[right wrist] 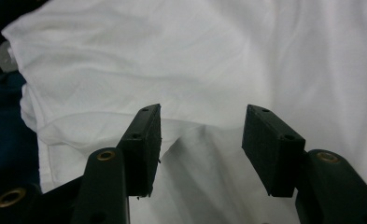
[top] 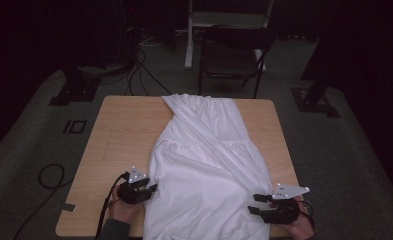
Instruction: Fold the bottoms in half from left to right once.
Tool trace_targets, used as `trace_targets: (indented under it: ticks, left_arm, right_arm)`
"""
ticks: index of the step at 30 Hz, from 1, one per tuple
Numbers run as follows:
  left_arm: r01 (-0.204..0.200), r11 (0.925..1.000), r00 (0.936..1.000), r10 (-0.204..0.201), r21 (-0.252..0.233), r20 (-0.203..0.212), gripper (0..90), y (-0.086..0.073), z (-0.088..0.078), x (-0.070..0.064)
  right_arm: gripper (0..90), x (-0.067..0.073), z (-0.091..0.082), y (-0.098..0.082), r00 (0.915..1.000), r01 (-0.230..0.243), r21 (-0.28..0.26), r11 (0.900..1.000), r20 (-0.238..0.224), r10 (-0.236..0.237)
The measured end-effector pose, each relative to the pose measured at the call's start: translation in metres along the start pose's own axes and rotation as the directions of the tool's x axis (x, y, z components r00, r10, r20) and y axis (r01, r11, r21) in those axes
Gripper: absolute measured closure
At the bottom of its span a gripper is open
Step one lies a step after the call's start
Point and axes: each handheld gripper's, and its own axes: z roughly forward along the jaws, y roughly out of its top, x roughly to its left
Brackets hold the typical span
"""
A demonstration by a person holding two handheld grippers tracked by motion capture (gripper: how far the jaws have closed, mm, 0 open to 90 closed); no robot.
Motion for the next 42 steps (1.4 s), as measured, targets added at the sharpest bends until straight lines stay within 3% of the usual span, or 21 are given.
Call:
trace_targets:
  ticks: [2,3,4,5,9,10,12,13,16,17,21,26,28,29,32,34,35,36,37,40,42]
  left_arm:
    - [0.001,1.0,1.0,-0.001,-0.001,0.001,55.7,-0.001,0.0,0.0]
    - [0.004,1.0,1.0,-0.004,-0.004,0.002,55.7,-0.001,0.0,0.0]
    - [0.005,1.0,1.0,-0.005,-0.006,0.004,55.7,-0.001,0.0,0.001]
    - [0.006,1.0,1.0,-0.006,-0.006,0.004,55.7,-0.001,0.0,0.001]
    - [0.006,1.0,1.0,-0.006,-0.006,0.004,55.7,-0.001,0.0,0.001]
    - [0.006,1.0,1.0,-0.006,-0.006,0.006,55.7,-0.001,0.0,0.001]
    - [0.006,1.0,1.0,-0.006,-0.005,0.006,55.4,-0.001,0.0,0.001]
    - [0.005,1.0,1.0,-0.005,-0.004,0.005,54.4,-0.001,0.0,0.001]
    - [0.004,1.0,1.0,-0.004,0.003,-0.001,53.9,0.001,0.0,0.001]
    - [0.006,1.0,1.0,-0.006,0.008,-0.002,51.3,0.001,0.001,0.001]
    - [0.008,1.0,0.9999,-0.008,0.002,-0.009,49.1,0.006,0.0,0.003]
    - [0.009,0.9998,0.9999,-0.009,-0.015,-0.01,46.9,0.013,-0.001,0.005]
    - [0.009,0.9999,0.9997,-0.009,-0.014,-0.023,46.0,0.02,0.002,0.006]
    - [0.009,0.9999,0.9997,-0.009,-0.014,-0.023,45.5,0.02,0.002,0.006]
    - [0.031,0.9993,0.9991,-0.032,-0.022,-0.028,44.1,0.026,0.007,0.009]
    - [0.053,0.9983,0.9982,-0.054,-0.025,-0.026,42.3,0.032,0.014,0.011]
    - [0.053,0.9983,0.9982,-0.054,-0.025,-0.026,41.8,0.032,0.014,0.011]
    - [0.053,0.9984,0.9979,-0.054,-0.021,-0.036,41.4,0.037,0.018,0.012]
    - [0.053,0.9984,0.9979,-0.054,-0.021,-0.036,40.6,0.037,0.018,0.012]
    - [0.073,0.9972,0.9963,-0.074,-0.014,-0.045,39.1,0.044,0.026,0.014]
    - [0.084,0.9964,0.9954,-0.085,-0.008,-0.045,39.0,0.047,0.031,0.015]
  right_arm:
    - [56.6,-0.002,0.008,-0.003,0.9998,-0.004,0.047,0.999,-0.02,0.005]
    - [56.6,-0.002,0.008,-0.003,0.9998,-0.004,0.047,0.999,-0.02,0.005]
    - [64.9,-0.003,0.01,-0.006,0.9995,0.0,0.065,0.998,-0.032,0.002]
    - [78.8,-0.003,0.007,-0.013,0.9994,0.008,0.091,0.996,-0.034,-0.005]
    - [85.6,-0.008,-0.01,-0.027,0.9997,-0.005,0.106,0.994,-0.022,0.008]
    - [85.5,-0.013,-0.029,-0.041,0.9993,-0.023,0.118,0.993,-0.027,0.027]
    - [85.2,-0.014,-0.035,-0.045,0.9989,-0.029,0.125,0.992,-0.034,0.033]
    - [81.6,-0.016,-0.049,-0.056,0.9983,-0.031,0.14,0.99,-0.044,0.038]
    - [78.3,-0.017,-0.055,-0.06,0.9978,-0.031,0.15,0.988,-0.053,0.04]
    - [67.9,-0.02,-0.065,-0.064,0.9985,-0.026,0.117,0.993,-0.045,0.031]
    - [56.9,-0.022,-0.067,-0.052,0.999,-0.008,0.035,0.999,-0.043,0.01]
    - [54.5,-0.026,-0.076,-0.04,0.9989,0.016,-0.03,0.999,-0.044,-0.017]
    - [54.2,-0.03,-0.085,-0.032,0.9997,0.004,-0.107,0.994,-0.025,-0.007]
    - [54.2,-0.03,-0.085,-0.032,0.9997,0.004,-0.107,0.994,-0.025,-0.007]
    - [53.4,-0.032,-0.074,-0.021,0.9999,0.003,-0.094,0.996,0.011,-0.002]
    - [53.9,-0.036,-0.052,-0.009,0.9998,0.002,-0.086,0.996,0.019,0.0]
    - [53.9,-0.036,-0.052,-0.009,0.9998,0.002,-0.086,0.996,0.019,0.0]
    - [54.8,-0.041,-0.036,0.001,0.9993,0.0,-0.066,0.998,0.036,0.002]
    - [54.8,-0.041,-0.036,0.001,0.9993,0.0,-0.066,0.998,0.036,0.002]
    - [54.7,-0.051,-0.003,0.027,0.996,-0.009,-0.043,0.999,0.088,0.013]
    - [54.4,-0.053,0.005,0.035,0.9949,-0.005,-0.04,0.999,0.101,0.009]
